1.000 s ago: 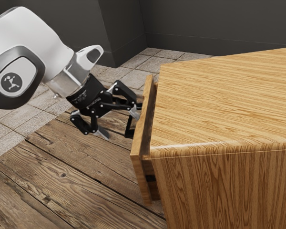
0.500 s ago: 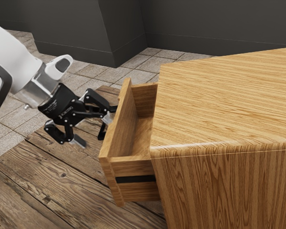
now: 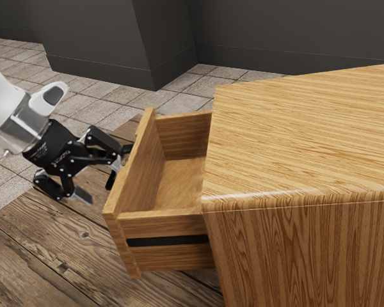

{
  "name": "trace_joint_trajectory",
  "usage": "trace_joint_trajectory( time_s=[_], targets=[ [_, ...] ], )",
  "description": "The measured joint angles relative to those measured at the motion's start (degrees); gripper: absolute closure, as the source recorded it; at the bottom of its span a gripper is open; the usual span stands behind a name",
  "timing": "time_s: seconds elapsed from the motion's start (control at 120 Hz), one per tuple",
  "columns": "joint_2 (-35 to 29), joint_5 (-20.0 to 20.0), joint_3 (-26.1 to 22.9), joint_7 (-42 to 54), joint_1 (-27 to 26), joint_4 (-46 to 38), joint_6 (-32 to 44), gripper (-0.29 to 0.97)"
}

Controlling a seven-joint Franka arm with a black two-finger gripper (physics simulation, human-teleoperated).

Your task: Pull the drawer handle with one arm to open the drawer

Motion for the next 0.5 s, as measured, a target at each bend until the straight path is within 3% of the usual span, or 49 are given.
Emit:
trace_joint_trajectory(
  time_s=[0.5],
  targets=[
    [-6.5, 2.3, -0.2, 0.0, 3.3, -3.7, -2.2, 0.00]
  ],
)
